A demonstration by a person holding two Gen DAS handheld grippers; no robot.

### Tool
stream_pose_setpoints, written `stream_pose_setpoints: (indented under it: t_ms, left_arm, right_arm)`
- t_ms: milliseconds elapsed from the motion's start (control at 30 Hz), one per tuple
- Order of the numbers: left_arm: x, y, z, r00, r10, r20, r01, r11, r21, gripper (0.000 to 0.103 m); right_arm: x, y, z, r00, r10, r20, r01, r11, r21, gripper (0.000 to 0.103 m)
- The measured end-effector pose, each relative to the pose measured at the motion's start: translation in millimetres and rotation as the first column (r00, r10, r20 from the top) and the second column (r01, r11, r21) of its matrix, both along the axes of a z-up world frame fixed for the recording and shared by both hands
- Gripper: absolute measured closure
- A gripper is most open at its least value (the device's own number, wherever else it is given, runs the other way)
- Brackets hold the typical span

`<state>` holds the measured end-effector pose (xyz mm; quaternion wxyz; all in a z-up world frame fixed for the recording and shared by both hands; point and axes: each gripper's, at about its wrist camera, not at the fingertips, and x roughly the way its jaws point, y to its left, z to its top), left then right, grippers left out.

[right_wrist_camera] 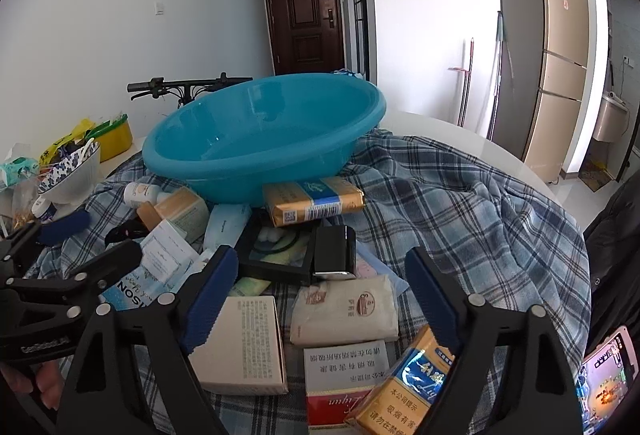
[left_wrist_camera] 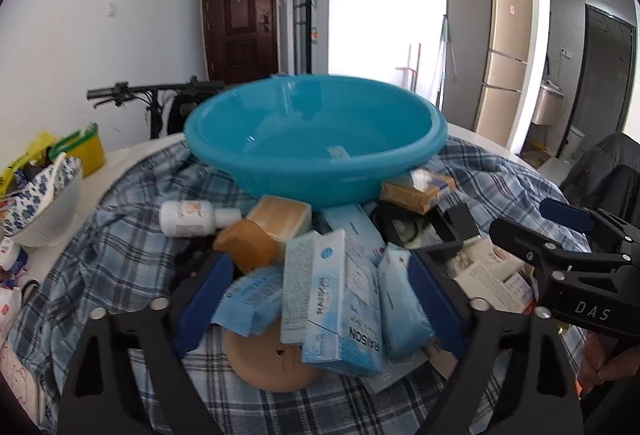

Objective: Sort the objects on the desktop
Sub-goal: 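Grasp the white-blue RAISON box with the left tool while the right tool grasps a beige box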

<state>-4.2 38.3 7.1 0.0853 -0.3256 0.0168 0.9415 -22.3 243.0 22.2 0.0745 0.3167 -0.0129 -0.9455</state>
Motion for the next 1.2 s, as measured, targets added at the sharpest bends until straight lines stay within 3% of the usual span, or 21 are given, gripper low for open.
stream_pose_setpoints:
  t_ms: [67, 167, 233, 367, 433, 533, 833, 967, 1200]
  left_arm:
    - [-3, -1, -6, 0.999, -0.012, 0.030, 0.012, 1.000, 0.020, 0.020]
    - [-6, -3, -12, 0.998, -0.012, 0.054, 0.009, 0.999, 0.049, 0.037]
    - [-7, -7, -13, 0.998, -0.008, 0.060, 0.003, 0.996, 0.084, 0.057]
    - [-8, -4, -14, 0.995, -0.057, 0.084, 0.049, 0.994, 0.096, 0.059]
    - [-8, -2, -17, 0.992, -0.070, 0.102, 0.058, 0.992, 0.109, 0.070]
    - [-6, 0, -17, 0.989, -0.096, 0.109, 0.080, 0.987, 0.142, 0.078]
    - [-2, 15, -15, 0.988, -0.111, 0.103, 0.103, 0.991, 0.081, 0.079]
    - [-7, 20, -26, 0.982, -0.122, 0.145, 0.116, 0.992, 0.052, 0.079]
    - [-5, 9, -23, 0.989, -0.089, 0.120, 0.082, 0.994, 0.067, 0.079]
  right_arm:
    - [2, 2, 0, 1.000, -0.003, -0.002, 0.003, 1.000, 0.003, 0.018]
    - [6, 7, 1, 1.000, -0.004, -0.006, 0.004, 1.000, -0.012, 0.019]
    - [7, 10, 1, 1.000, -0.002, -0.007, 0.002, 1.000, -0.022, 0.019]
    - [9, 11, 0, 1.000, -0.001, -0.008, 0.001, 1.000, -0.013, 0.019]
    - [11, 12, -1, 1.000, 0.001, -0.008, -0.002, 1.000, -0.016, 0.020]
    - [12, 12, -2, 1.000, 0.004, -0.005, -0.004, 1.000, -0.013, 0.021]
    - [14, 8, -2, 1.000, 0.024, -0.001, -0.024, 1.000, -0.015, 0.027]
    - [17, -3, -3, 0.998, 0.069, 0.004, -0.069, 0.997, -0.023, 0.027]
    - [20, -27, -14, 0.990, 0.138, 0.031, -0.138, 0.990, -0.009, 0.027]
